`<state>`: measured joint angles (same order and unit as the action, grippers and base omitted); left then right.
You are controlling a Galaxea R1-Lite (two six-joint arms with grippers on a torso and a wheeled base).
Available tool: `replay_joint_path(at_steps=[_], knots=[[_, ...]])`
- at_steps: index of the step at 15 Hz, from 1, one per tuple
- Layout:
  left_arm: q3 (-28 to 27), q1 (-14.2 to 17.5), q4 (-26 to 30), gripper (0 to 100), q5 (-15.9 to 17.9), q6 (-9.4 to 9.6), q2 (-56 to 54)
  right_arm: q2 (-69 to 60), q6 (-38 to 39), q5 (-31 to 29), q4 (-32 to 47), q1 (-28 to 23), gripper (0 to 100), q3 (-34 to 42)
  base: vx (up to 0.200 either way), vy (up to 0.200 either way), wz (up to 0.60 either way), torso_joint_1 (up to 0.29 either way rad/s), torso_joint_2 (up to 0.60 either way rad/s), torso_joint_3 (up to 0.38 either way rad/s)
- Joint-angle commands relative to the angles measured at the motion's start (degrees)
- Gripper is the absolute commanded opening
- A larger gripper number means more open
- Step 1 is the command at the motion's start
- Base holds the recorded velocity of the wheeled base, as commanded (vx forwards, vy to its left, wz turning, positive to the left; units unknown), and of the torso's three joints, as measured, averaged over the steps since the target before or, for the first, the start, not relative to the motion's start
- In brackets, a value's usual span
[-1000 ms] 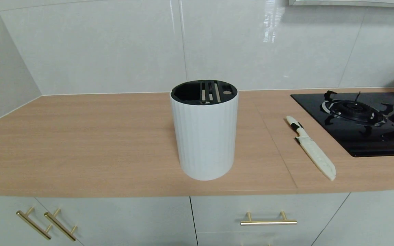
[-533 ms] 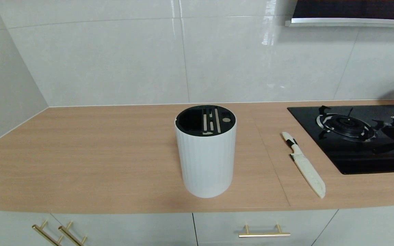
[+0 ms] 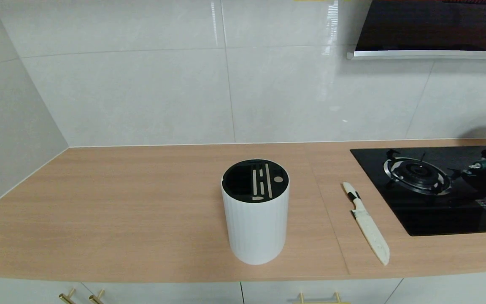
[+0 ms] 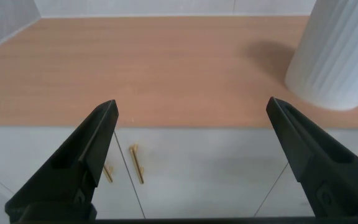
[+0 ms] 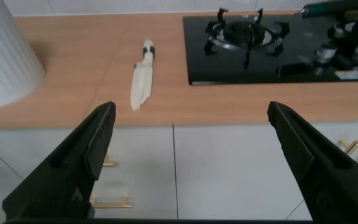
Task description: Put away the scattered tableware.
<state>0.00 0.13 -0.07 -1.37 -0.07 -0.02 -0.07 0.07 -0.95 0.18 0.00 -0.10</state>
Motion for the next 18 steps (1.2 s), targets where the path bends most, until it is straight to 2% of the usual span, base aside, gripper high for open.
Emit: replay_joint_path(at_steps=[1,8,16,18], knots=[[0.0,0.0,0.0,100,0.0,-0.01,0.0,0.1,0.0,0.0,0.0,0.0,100,0.0,0.000,0.000,0.00,0.286,-0.60,-0.330],[0.0,0.0,0.0,100,0.0,-0.01,0.0,0.1,0.1,0.0,0.0,0.0,100,0.0,0.000,0.000,0.00,0.185,-0.39,-0.202],[0.0,0.0,0.0,100,0.0,-0.10,0.0,0.1,-1.2,0.1,-0.2,0.0,100,-0.2,0.000,0.000,0.00,0.006,-0.01,-0.003],[0.0,0.0,0.0,100,0.0,-0.10,0.0,3.1,2.9,4.6,0.0,0.7,100,-9.4,0.000,0.000,0.00,0.000,0.00,0.000]])
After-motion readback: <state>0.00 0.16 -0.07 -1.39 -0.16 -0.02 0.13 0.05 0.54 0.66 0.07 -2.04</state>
